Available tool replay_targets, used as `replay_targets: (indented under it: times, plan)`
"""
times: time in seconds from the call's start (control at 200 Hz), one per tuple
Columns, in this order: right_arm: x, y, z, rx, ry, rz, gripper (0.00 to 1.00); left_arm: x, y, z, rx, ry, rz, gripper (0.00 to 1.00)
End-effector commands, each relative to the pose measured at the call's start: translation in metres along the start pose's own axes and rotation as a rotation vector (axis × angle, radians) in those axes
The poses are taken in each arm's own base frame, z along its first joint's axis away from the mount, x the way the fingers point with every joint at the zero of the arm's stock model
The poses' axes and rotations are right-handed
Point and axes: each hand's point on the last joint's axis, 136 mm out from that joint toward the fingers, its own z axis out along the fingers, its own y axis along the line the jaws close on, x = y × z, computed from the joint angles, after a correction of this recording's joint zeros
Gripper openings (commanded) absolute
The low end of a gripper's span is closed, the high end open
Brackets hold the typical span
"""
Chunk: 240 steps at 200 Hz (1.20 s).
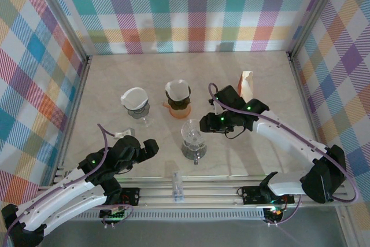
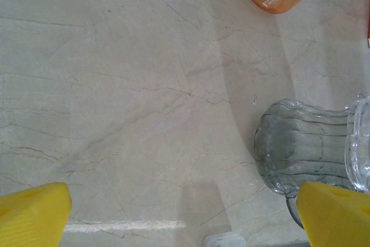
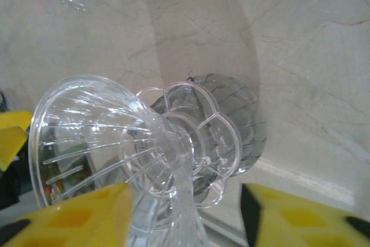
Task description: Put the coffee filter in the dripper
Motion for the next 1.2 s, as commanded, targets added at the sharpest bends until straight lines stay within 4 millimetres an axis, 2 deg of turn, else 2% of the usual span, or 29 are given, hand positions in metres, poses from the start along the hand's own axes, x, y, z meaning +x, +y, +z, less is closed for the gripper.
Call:
replay_targets:
  times: [0.0, 0.125, 0.225, 0.395, 0.515, 0.665, 0.8, 0.96, 1.195]
  plan:
    - [-0.003, -0.004, -0.008, 0.031, -0.042, 0.001, 0.61, -0.003, 0.004, 0.0, -0.016, -0.015, -0.017, 1.0]
    - [-0.017, -0.019, -0.021, 0.123, -0.141, -0.02, 0.63, -0.006, 0.0, -0.001, 0.0, -0.027, -0.01, 1.0]
    - [-0.036, -0.036, -0.033, 0.213, -0.239, -0.037, 0.63, -0.008, -0.005, 0.0, 0.016, -0.035, -0.002, 1.0]
    - [-0.08, -0.068, -0.046, 0.265, -0.362, 0.002, 0.58, -0.011, -0.013, -0.001, 0.016, -0.031, 0.024, 1.0]
    - [-0.115, -0.103, -0.056, 0.378, -0.428, 0.036, 0.54, -0.012, -0.015, 0.0, 0.007, -0.022, 0.034, 1.0]
    - [-0.151, -0.146, -0.049, 0.477, -0.427, 0.098, 0.5, -0.011, -0.016, 0.001, 0.009, -0.016, 0.031, 1.0]
    - [-0.173, -0.181, -0.041, 0.525, -0.4, 0.164, 0.47, -0.01, -0.014, 0.0, 0.005, -0.015, 0.032, 1.0]
    - [-0.191, -0.201, -0.038, 0.56, -0.406, 0.175, 0.45, -0.01, -0.011, -0.002, 0.002, -0.018, 0.028, 1.0]
    - [-0.204, -0.216, -0.023, 0.6, -0.373, 0.202, 0.41, -0.009, -0.01, 0.001, -0.001, -0.021, 0.024, 1.0]
